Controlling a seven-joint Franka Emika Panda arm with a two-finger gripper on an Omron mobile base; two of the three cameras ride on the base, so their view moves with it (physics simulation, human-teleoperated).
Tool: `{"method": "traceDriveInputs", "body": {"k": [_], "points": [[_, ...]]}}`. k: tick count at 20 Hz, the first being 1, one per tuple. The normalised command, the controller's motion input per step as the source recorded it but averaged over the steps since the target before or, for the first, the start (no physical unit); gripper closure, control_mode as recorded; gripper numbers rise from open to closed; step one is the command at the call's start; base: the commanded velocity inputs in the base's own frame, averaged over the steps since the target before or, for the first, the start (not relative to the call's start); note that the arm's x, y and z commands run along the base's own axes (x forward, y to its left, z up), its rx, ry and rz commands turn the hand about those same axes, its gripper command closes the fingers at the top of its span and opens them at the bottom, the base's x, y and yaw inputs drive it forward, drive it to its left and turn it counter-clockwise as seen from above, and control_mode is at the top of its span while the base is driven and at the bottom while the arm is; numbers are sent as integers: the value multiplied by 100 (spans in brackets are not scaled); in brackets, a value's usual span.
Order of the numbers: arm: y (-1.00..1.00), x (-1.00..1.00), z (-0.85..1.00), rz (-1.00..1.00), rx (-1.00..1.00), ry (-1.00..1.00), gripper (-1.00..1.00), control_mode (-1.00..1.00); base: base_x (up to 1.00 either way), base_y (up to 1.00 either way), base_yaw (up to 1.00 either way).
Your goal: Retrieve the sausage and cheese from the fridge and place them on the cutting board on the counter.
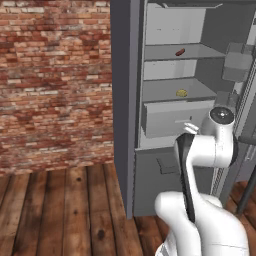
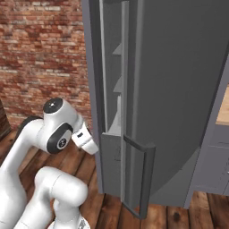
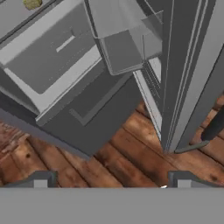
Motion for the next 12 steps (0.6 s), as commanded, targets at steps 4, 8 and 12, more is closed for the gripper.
{"method": "traceDriveInputs", "body": {"k": [4, 8, 12], "points": [[1, 69, -10, -30, 16, -8, -100, -100, 0, 0, 0], [-2, 60, -15, -34, 19, -8, -100, -100, 0, 0, 0], [-13, 48, -18, -41, 6, -4, -100, -100, 0, 0, 0]]}}
